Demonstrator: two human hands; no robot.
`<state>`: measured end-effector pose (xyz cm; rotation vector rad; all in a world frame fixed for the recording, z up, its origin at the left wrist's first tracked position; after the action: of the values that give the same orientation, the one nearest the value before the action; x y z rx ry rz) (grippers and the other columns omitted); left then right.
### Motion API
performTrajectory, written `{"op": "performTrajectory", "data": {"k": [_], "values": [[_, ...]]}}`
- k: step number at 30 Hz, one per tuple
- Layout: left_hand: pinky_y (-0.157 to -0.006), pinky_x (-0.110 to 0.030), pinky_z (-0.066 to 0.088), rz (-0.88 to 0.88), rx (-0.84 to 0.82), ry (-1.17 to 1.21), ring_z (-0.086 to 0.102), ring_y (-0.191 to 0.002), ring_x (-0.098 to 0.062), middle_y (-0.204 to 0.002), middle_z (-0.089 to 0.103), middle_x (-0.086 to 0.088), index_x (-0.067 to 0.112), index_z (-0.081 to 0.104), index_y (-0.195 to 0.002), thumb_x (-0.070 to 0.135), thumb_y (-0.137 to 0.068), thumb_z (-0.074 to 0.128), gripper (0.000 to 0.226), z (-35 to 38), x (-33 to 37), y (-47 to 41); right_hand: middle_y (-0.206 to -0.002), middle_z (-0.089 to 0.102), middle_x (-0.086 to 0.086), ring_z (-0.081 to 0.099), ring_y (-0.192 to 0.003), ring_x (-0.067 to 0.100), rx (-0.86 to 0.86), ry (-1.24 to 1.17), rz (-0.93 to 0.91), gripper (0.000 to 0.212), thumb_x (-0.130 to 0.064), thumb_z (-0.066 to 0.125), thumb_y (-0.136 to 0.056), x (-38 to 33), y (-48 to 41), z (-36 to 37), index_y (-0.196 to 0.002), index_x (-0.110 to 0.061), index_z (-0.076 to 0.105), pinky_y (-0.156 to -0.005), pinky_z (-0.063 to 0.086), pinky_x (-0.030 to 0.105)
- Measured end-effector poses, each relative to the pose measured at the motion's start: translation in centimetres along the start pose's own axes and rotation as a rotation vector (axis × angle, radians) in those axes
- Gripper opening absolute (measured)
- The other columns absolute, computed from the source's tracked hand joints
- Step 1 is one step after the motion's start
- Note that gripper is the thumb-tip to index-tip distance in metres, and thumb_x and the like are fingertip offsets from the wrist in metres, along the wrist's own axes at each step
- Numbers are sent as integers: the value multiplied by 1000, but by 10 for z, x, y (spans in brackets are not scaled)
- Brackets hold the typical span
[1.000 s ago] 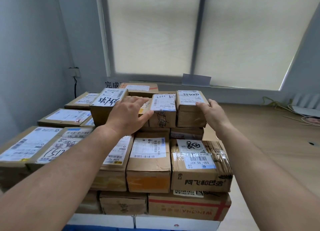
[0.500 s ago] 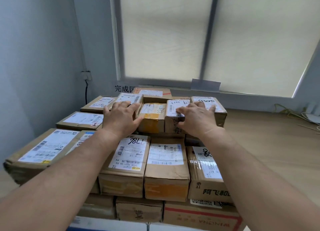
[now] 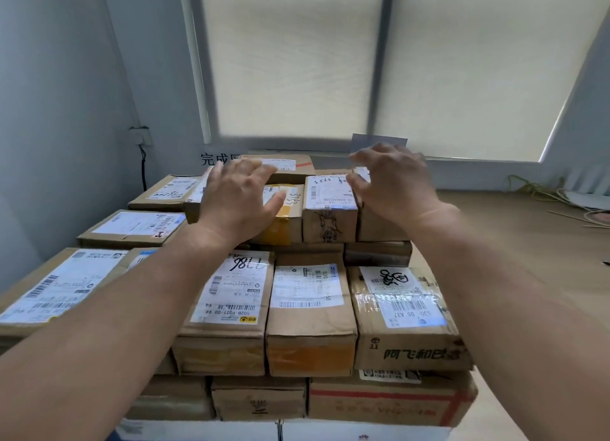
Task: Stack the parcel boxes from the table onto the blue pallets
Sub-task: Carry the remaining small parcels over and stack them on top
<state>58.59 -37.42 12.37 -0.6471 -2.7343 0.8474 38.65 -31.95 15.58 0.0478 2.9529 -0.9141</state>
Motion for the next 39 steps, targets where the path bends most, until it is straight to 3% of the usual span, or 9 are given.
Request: {"op": "performTrajectory", "data": {"k": [6,14,24,30,33,36,39], "values": [[-102,-41,36,23,17,47,44,-128,-24,-139,51,-4,22,48,-136,42,-94,49,47,-3,51,-21,-124,58,7,53,-115,30,110,-42,45,34,-18,52,-92,57,-9,-15,-125,-21,60,-89,43,37],[-99,-36,40,-140,-71,182,46,-125,-16,-133,55,4,26,50,-133,44,-96,42,42,22,109,-64,-127,56,5,54,-116,27,49,-127,79,34,-23,52,-93,155,-19,14,-126,-23,59,-89,43,35],[-89,-29,37,-373,-106,130,52,-117,-18,-125,62,3,31,61,-123,39,-97,44,32,53,128,-82,-117,58,6,57,-106,26,-80,-225,-17,33,-28,48,-95,222,-34,100,-126,-24,57,-74,41,32],[-83,-23,34,-408,-49,193,50,-99,-9,-109,65,6,26,66,-116,35,-98,45,29,55,120,-90,-123,58,7,55,-111,27,-207,-502,81,36,-38,41,-98,227,-59,150,-126,-21,57,-86,45,37],[-85,-30,40,-402,-92,225,55,-101,-13,-104,64,10,33,66,-114,41,-98,44,28,60,111,-96,-126,60,10,53,-116,29,-245,-694,136,37,-33,37,-100,226,-77,177,-127,-15,57,-95,44,40],[-85,-33,44,-401,-144,304,59,-95,-13,-98,67,13,41,65,-108,50,-91,45,27,66,106,-106,-141,51,9,45,-130,27,-341,-853,180,41,-28,36,-102,225,-88,206,-138,-13,48,-107,35,36],[-82,-26,40,-389,-175,388,59,-92,-3,-100,66,18,41,63,-109,36,-98,47,20,79,107,-117,-151,37,10,35,-138,22,-444,-986,182,48,-14,36,-99,222,-98,234,-147,-10,34,-115,27,33]]}}
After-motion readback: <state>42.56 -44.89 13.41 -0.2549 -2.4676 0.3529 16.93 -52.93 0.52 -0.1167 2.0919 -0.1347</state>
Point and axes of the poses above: each hand's wrist, its own y-axis away from the middle knuckle, its own z-axis out of the palm, x = y × z, the point moved 5 cm from there along -y, towards the middle knuckle
